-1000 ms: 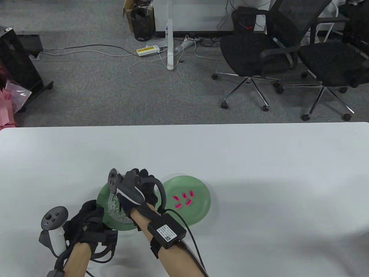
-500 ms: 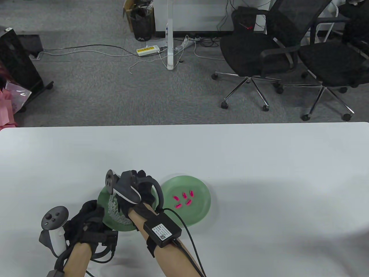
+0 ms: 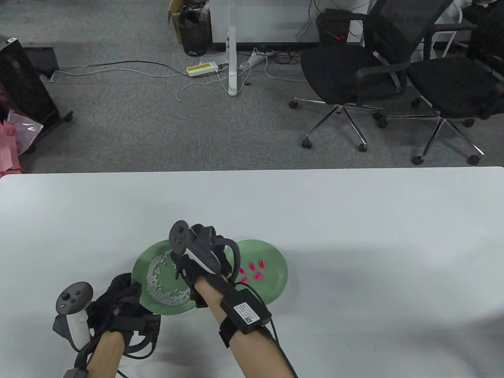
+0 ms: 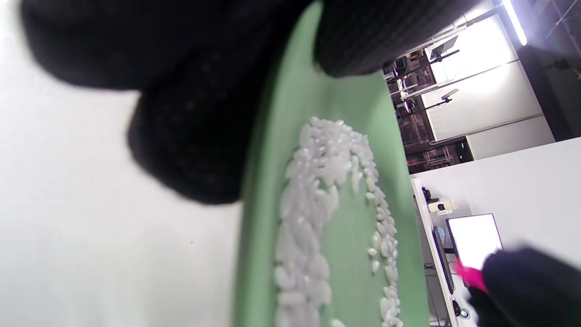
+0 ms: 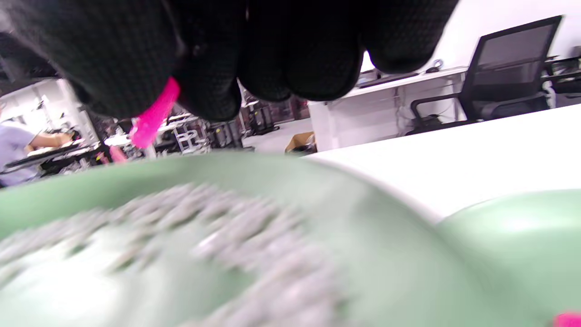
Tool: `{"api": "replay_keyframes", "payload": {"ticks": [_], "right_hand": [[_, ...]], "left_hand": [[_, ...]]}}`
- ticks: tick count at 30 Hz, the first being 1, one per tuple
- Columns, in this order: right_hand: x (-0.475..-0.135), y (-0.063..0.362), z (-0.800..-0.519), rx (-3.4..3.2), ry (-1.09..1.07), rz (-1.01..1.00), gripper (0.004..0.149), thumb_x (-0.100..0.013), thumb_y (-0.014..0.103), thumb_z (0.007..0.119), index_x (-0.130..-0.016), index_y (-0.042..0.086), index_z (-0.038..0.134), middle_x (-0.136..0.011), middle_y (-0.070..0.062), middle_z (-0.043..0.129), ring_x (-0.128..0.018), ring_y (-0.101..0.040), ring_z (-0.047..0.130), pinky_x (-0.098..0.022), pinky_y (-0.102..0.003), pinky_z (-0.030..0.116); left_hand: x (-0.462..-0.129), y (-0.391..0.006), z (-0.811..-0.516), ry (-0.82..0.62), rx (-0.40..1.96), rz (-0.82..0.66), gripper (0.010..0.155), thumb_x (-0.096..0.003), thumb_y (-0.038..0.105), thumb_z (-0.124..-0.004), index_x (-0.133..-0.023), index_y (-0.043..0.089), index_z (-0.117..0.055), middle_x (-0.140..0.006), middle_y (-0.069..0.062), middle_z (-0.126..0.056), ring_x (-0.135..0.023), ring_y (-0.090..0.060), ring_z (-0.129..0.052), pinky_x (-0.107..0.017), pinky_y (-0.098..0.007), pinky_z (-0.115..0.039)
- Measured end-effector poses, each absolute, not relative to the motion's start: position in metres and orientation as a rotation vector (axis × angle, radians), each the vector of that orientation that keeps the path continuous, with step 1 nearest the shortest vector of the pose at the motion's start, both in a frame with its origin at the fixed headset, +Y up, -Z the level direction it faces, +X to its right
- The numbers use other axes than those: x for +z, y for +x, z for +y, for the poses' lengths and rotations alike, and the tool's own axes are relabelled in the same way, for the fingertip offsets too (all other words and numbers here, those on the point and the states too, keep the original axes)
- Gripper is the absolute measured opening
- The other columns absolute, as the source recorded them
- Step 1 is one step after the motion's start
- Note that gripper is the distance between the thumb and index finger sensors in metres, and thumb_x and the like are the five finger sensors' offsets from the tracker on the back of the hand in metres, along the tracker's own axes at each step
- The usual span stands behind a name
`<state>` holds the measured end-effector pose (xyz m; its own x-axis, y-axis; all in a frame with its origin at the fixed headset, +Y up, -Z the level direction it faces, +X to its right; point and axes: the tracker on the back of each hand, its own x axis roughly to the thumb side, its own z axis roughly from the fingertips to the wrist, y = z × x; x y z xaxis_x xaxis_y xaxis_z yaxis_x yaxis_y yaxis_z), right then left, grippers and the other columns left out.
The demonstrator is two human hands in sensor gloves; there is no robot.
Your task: Pick gummy candy with hand pinch into plate
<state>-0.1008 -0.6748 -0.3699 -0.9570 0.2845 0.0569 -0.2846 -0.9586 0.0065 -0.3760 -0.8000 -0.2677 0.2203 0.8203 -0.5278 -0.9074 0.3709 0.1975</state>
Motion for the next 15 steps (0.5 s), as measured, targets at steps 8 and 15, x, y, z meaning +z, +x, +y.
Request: {"api": "replay_keyframes", "payload": {"ticks": [8,15], "right_hand": [[-0.387,0.009,-0.686,2.883,-0.161,0.06,0.038,-0.033,0.045,0.089,-0.066,0.027,0.095,-0.084,0.005,0.084,-0.075,-0.026,0.083,-0.062,-0.051,0.069],[-0.383,0.05,-0.712,3.008,-0.16,0.214,0.037,-0.033,0.043,0.09,-0.066,0.027,0.098,-0.084,0.005,0.086,-0.075,-0.026,0.084,-0.062,-0.052,0.07]], "left_hand": [[-0.268,-0.383,-0.803,-0.158,1.222,0.631,0.052,-0.0428,0.031,-0.08,-0.094,0.022,-0.078,-0.074,-0.003,-0.101,-0.023,-0.029,-0.112,-0.015,-0.031,-0.095],[-0.269,-0.383,-0.807,-0.17,1.209,0.635,0.052,-0.0429,0.031,-0.08,-0.094,0.022,-0.078,-0.075,-0.003,-0.1,-0.023,-0.029,-0.112,-0.016,-0.032,-0.095]]}}
